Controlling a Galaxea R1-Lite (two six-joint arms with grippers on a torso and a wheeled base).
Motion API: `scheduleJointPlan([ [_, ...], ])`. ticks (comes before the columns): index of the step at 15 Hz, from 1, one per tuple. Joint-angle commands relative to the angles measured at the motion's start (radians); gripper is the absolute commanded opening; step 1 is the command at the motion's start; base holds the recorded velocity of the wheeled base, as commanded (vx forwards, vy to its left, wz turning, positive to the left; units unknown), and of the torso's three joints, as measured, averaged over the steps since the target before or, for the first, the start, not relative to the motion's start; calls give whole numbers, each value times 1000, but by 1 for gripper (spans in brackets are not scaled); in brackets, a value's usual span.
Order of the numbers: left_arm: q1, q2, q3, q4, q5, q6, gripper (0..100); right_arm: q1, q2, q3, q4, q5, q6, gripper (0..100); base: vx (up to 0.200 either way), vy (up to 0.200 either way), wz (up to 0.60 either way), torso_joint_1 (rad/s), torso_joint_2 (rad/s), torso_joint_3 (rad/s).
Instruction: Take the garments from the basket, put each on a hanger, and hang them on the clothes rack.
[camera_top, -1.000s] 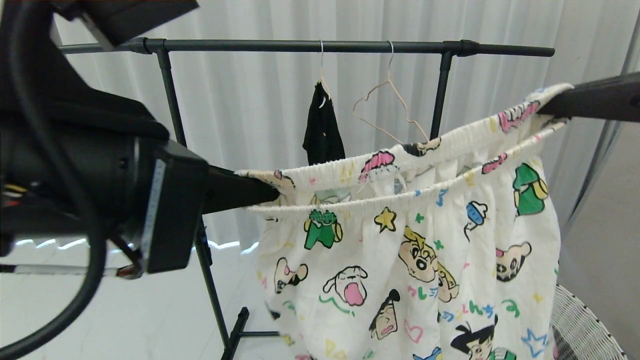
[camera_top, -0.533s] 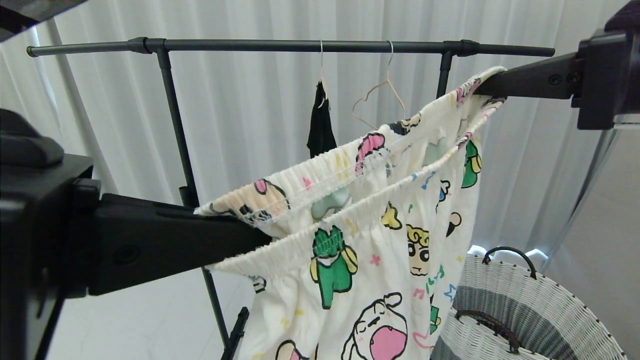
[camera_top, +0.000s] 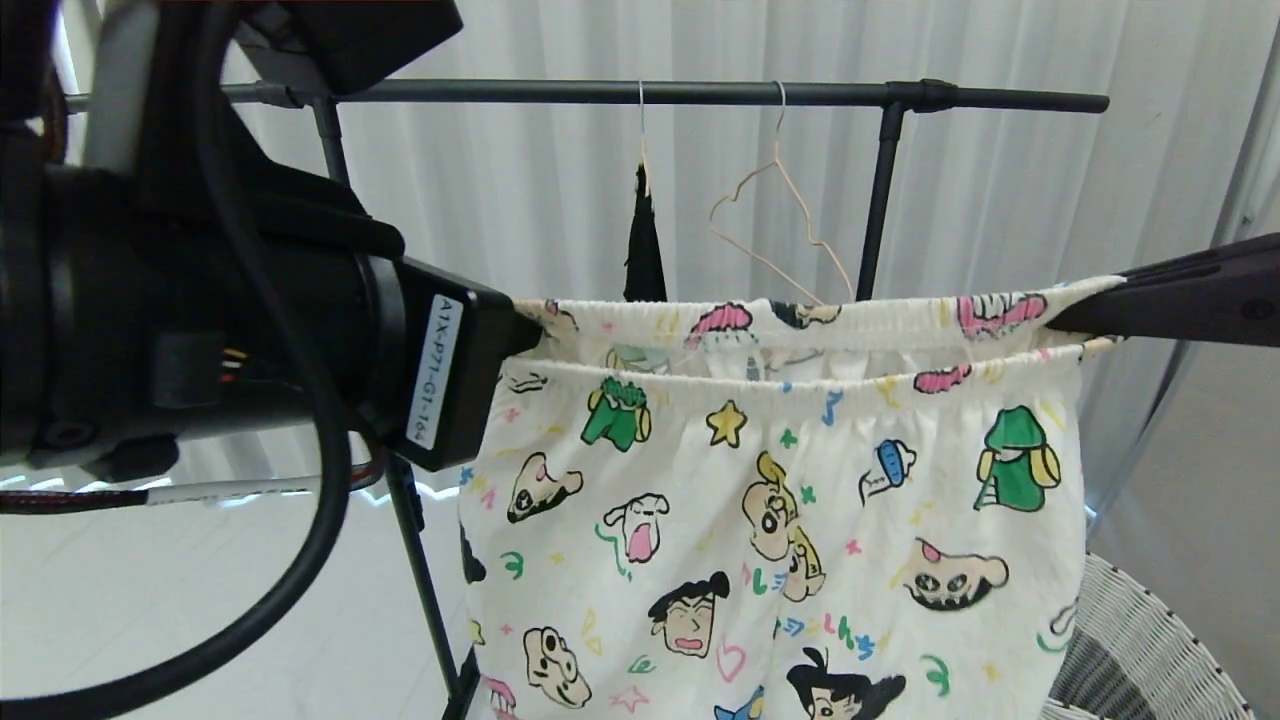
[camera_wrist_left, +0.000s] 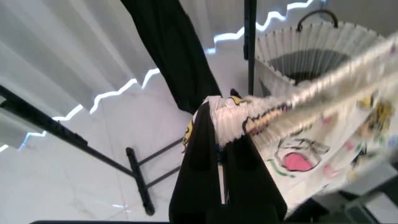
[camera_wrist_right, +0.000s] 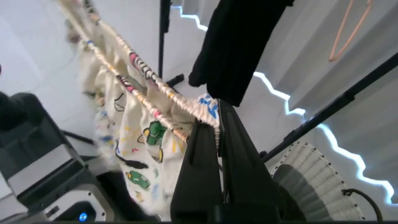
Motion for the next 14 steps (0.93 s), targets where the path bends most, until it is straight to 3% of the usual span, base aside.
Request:
scheduleJointPlan([
  [1,3,41,-22,0,1,0,0,25,-14,23,-6,0,2,0,0,0,0,0,0,0],
  [2,3,36,-17,0,1,0,0,31,-15,25,-1,-9,5,100,0,0,0,0,0,0],
  [7,4,38,-21,0,21,1,0,77,-98,118,20,-46,-4,100,0,0,0,0,0,0],
  [12,3,56,-4,0,121,1,0,104,-201,230,20,-49,-41,100,0,0,0,0,0,0],
  [13,-5,53,13,0,134,6,0,91,-204,252,20,-87,-47,100,0,0,0,0,0,0],
  [14,-8,45,38,1,154,7,0,51,-201,270,22,-181,-47,100,0,0,0,0,0,0],
])
